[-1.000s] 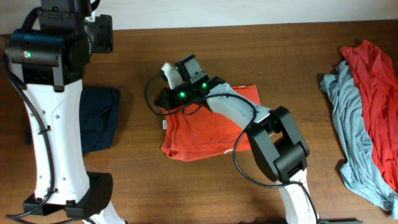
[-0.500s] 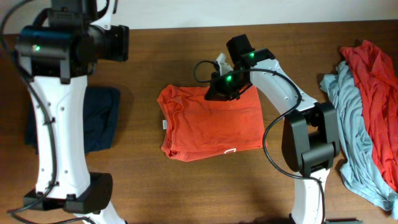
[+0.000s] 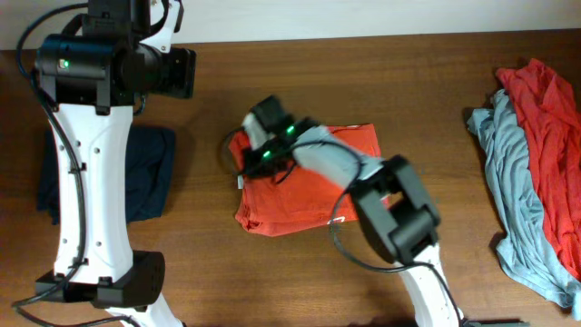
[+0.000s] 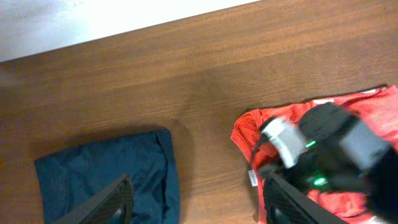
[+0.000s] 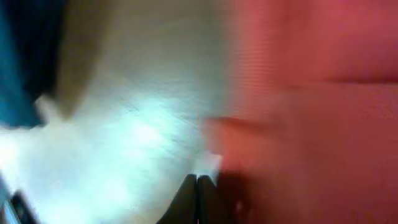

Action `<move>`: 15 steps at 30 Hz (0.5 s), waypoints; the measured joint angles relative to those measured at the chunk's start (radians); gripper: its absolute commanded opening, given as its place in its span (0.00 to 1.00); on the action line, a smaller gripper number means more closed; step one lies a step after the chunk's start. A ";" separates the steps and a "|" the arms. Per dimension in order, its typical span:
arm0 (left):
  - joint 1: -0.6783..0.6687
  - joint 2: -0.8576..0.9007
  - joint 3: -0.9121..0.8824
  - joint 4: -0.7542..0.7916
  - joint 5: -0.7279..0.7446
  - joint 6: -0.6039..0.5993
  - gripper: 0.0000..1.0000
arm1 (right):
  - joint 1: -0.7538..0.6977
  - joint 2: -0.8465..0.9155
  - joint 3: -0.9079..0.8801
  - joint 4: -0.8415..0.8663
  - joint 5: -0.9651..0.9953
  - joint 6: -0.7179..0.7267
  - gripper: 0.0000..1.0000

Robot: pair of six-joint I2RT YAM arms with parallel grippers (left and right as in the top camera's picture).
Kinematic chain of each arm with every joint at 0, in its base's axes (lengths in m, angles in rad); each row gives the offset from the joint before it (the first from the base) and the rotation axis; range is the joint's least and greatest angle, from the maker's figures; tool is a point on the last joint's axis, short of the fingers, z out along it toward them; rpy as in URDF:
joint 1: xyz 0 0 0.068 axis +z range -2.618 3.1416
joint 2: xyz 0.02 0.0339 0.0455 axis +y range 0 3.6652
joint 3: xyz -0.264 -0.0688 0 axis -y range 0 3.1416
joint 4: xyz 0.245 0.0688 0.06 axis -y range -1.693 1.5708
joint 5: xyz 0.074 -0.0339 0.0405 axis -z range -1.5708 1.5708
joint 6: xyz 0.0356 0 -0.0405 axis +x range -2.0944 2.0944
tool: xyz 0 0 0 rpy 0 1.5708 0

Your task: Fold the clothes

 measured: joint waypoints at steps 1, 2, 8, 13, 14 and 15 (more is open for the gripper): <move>0.000 0.000 0.000 -0.006 0.000 0.000 0.66 | 0.013 0.006 -0.001 0.020 -0.035 -0.021 0.04; 0.000 0.000 0.000 -0.012 0.000 0.000 0.66 | 0.025 0.008 -0.001 0.036 -0.085 -0.051 0.04; 0.000 0.000 -0.014 -0.026 0.003 0.000 0.67 | -0.009 -0.040 0.021 -0.006 -0.214 -0.128 0.04; 0.000 0.000 -0.114 0.035 0.069 0.002 0.66 | -0.169 -0.201 0.032 -0.222 -0.197 -0.143 0.04; 0.000 -0.001 -0.144 0.055 0.090 0.005 0.66 | -0.216 -0.242 0.035 -0.281 -0.178 -0.142 0.04; 0.000 -0.002 -0.187 0.083 0.122 0.014 0.66 | -0.256 -0.274 0.041 -0.336 -0.162 -0.140 0.04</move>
